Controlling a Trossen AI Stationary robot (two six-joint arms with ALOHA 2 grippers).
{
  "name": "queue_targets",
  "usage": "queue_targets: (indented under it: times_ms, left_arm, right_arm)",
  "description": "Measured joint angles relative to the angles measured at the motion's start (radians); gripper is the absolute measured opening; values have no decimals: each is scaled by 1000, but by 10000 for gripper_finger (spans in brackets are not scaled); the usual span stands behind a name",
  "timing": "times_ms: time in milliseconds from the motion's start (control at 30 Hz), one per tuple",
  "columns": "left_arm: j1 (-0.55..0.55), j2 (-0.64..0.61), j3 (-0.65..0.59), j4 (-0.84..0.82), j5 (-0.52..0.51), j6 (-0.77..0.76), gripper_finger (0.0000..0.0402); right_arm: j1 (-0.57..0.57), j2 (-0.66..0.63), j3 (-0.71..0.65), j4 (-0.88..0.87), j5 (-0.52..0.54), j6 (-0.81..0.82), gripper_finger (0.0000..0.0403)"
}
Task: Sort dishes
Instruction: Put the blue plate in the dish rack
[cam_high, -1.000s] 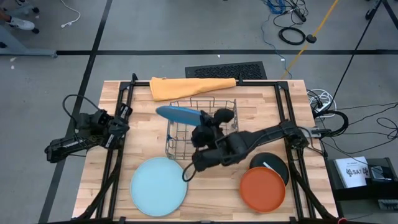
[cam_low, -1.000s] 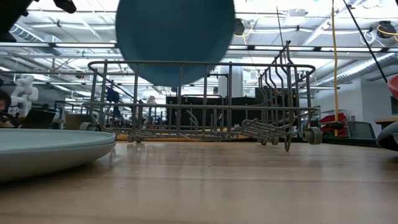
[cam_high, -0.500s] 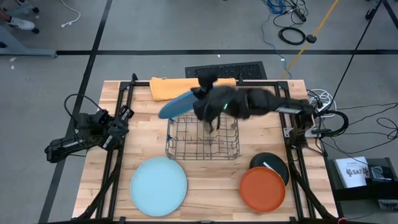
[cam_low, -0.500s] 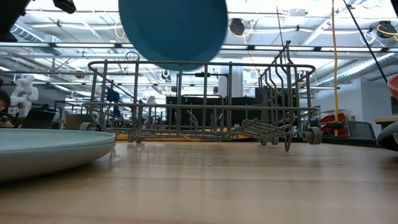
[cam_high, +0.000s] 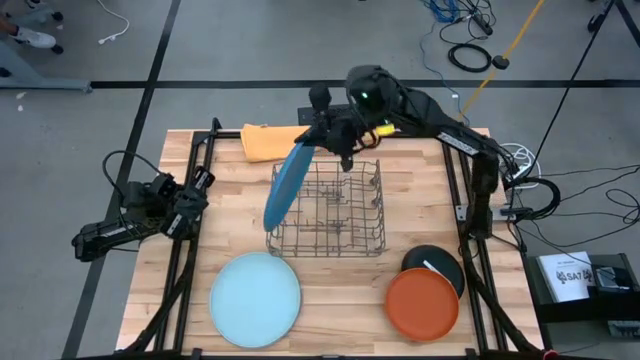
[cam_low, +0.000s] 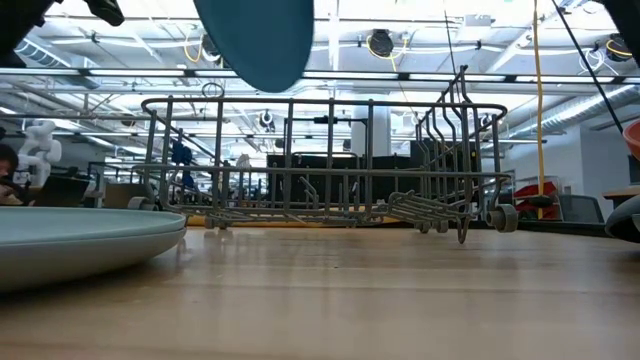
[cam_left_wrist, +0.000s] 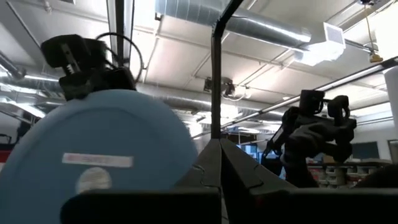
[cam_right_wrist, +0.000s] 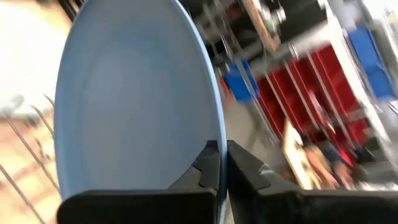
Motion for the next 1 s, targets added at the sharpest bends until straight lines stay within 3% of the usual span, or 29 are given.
queue_targets:
  times_ms: [100,400,667,1000]
  left_arm:
    - [0,0,0,1,-8,1,0]
    - [0,0,0,0,-59,1,0]
    - [0,0,0,-6,-75,0,0]
    - [0,0,0,-27,-75,1,0]
  right_arm:
    - [-42,44,0,36,-141,9,3]
    - [-124,176,0,152,-409,49,3]
    - [-160,280,0,339,-565,95,3]
    - [-174,356,0,400,-632,148,3]
